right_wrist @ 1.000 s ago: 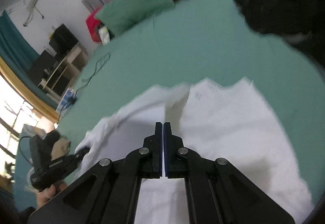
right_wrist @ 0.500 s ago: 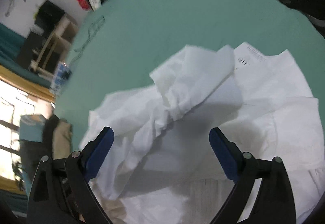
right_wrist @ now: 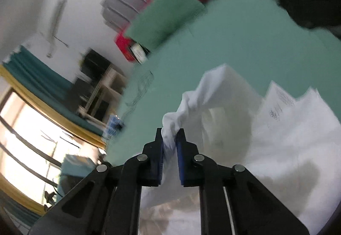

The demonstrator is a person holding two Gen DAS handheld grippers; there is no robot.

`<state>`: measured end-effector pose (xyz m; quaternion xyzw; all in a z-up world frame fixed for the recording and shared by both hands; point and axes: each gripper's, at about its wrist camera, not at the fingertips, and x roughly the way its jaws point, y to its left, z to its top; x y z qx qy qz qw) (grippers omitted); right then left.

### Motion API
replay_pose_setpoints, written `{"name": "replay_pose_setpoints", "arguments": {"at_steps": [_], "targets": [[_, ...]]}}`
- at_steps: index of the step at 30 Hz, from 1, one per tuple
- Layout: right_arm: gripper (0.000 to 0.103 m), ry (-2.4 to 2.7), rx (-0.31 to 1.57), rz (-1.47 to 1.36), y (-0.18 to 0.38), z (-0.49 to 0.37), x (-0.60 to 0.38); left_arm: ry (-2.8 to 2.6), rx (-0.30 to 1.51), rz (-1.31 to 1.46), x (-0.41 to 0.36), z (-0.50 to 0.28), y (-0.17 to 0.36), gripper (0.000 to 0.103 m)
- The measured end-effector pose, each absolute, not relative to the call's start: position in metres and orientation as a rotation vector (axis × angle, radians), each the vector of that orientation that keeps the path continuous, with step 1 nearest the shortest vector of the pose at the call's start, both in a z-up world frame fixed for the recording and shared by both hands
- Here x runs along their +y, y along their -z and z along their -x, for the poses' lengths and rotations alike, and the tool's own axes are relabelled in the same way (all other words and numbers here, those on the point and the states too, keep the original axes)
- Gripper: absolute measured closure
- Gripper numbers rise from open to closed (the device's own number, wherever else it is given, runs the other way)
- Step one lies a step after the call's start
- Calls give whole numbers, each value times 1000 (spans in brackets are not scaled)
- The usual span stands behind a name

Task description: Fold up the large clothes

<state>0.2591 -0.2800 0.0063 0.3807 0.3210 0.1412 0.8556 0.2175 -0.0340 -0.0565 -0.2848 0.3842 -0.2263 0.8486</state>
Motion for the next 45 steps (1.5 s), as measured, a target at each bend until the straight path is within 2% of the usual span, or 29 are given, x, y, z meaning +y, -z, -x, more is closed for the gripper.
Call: {"name": "replay_pose_setpoints", "arguments": {"at_steps": [4,8,10,13,15,18,20,22,24,27,28,29,32,36,38,39,41,43,45], "targets": [[91,-340,602,-838,24,-251,-295,443,831,561,-35,-213,69,95],[89,-248,656,-904,81,-220,-315,418,943,556,-45,-204,100,94],[83,-186,688,-907,97,-203,-318,416,999,551,-49,-199,110,90],[83,-104,763,-851,107,-180,-328,426,1080,529,-52,-192,123,89],[83,-67,815,-803,111,-169,-331,409,1146,494,-54,-189,134,81],[83,-26,869,-698,108,-161,-328,435,1140,451,-53,-186,132,76],[83,-6,903,-601,100,-166,-317,426,1128,406,-54,-193,125,65],[83,21,960,-489,93,-165,-308,391,1084,352,-50,-193,114,59],[83,57,961,-402,80,-162,-301,363,1057,309,-50,-200,106,59],[82,114,818,-262,38,-165,-296,314,1011,234,-49,-206,95,59],[76,123,784,-224,26,-172,-294,294,1011,218,-48,-209,92,59],[65,117,762,-191,17,-182,-292,289,1013,217,-47,-209,90,59],[51,56,734,-112,4,-225,-281,291,984,206,-47,-208,77,59],[51,-28,820,-93,28,-268,-261,208,776,193,-45,-192,39,57],[51,-47,872,-72,44,-274,-252,212,692,148,-57,-195,29,40],[51,-49,890,-53,52,-268,-250,216,683,125,-60,-200,29,39],[51,-56,934,-12,69,-257,-245,247,735,111,-67,-216,41,39],[51,-47,953,40,81,-248,-235,298,905,171,-67,-238,70,39],[43,-44,935,76,85,-235,-233,302,1029,199,-66,-247,96,39]]}}
